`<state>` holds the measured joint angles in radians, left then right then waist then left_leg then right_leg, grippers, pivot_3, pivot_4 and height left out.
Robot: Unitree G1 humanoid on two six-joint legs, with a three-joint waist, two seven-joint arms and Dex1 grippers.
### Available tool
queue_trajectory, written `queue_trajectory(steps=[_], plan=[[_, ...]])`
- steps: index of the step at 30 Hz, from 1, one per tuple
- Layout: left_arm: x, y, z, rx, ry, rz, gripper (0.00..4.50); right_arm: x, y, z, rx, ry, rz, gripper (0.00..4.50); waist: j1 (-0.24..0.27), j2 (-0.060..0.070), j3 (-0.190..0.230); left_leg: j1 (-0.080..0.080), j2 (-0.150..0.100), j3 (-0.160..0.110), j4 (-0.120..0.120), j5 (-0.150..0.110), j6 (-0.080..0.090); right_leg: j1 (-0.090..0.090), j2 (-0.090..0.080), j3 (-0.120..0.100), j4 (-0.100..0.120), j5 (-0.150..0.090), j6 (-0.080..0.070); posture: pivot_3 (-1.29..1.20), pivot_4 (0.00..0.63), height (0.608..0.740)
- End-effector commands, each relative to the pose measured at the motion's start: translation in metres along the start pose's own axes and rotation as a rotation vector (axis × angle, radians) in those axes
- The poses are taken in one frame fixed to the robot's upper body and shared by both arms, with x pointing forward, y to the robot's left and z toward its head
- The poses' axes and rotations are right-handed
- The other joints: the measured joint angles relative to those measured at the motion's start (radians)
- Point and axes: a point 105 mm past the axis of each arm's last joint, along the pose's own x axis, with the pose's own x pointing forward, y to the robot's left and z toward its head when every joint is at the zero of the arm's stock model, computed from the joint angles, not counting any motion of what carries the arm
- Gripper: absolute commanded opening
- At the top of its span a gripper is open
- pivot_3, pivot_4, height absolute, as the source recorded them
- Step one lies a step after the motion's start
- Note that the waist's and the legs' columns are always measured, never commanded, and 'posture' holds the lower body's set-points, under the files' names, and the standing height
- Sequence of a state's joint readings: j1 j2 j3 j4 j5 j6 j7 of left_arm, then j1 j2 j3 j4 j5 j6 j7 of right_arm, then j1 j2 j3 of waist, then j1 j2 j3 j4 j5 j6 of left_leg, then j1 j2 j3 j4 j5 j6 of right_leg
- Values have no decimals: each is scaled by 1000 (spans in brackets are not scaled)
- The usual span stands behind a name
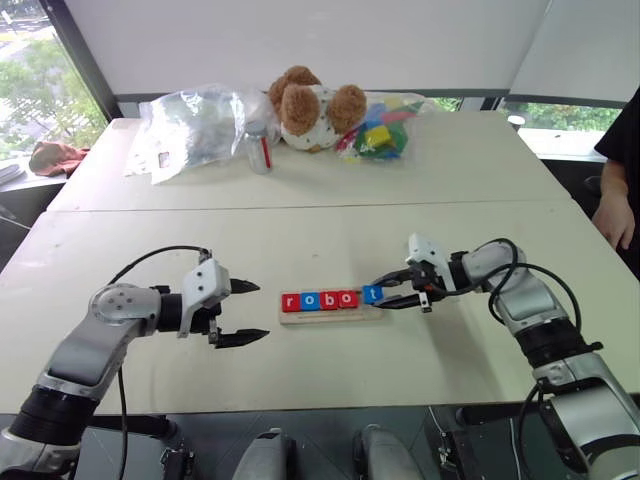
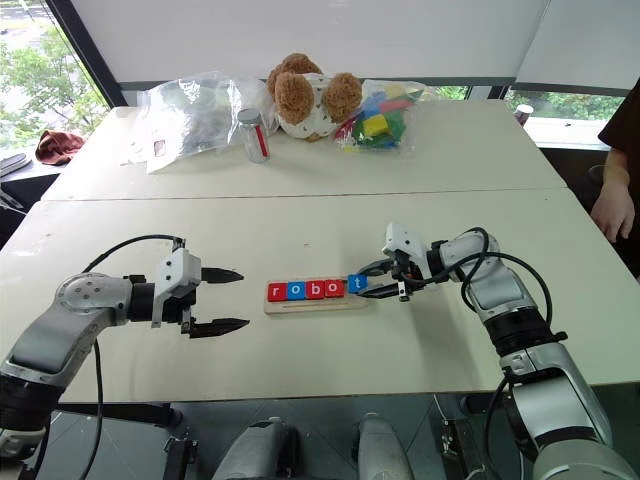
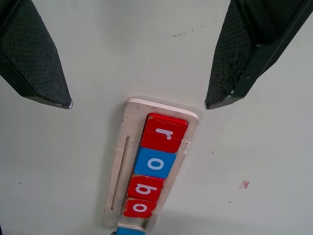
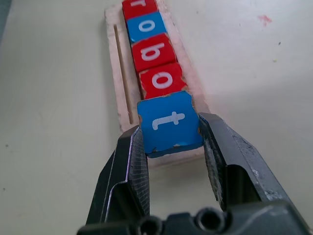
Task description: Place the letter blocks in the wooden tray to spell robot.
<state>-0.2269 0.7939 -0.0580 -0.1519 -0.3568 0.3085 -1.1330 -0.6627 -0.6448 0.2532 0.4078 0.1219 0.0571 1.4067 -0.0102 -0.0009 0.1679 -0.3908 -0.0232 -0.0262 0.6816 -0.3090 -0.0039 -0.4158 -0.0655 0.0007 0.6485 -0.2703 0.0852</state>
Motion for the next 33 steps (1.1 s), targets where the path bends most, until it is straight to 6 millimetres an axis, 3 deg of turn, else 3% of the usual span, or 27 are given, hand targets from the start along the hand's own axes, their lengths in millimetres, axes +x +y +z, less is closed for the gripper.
queue_trajectory(steps=[1, 26, 33], plan=[[-2, 1, 8, 33, -24, 22, 4500, 1, -7, 8, -50, -2, 8, 1136, -2, 0, 0, 0, 0, 0, 0, 0, 0, 0, 0, 0, 0, 0, 0, 0, 150, 740], [4, 0, 11, 21, -43, 45, 4500, 17, -8, 8, -68, -11, 64, 1136, -3, 0, 0, 0, 0, 0, -1, 0, 0, -1, 0, 0, 1, 0, 0, 0, 150, 740], [7, 1, 10, 19, -38, 44, 4500, 17, -10, 18, -96, -30, 35, 4473, -3, 0, 0, 0, 0, 0, -1, 0, -1, -1, 0, 0, 1, 0, 0, 0, 150, 740]])
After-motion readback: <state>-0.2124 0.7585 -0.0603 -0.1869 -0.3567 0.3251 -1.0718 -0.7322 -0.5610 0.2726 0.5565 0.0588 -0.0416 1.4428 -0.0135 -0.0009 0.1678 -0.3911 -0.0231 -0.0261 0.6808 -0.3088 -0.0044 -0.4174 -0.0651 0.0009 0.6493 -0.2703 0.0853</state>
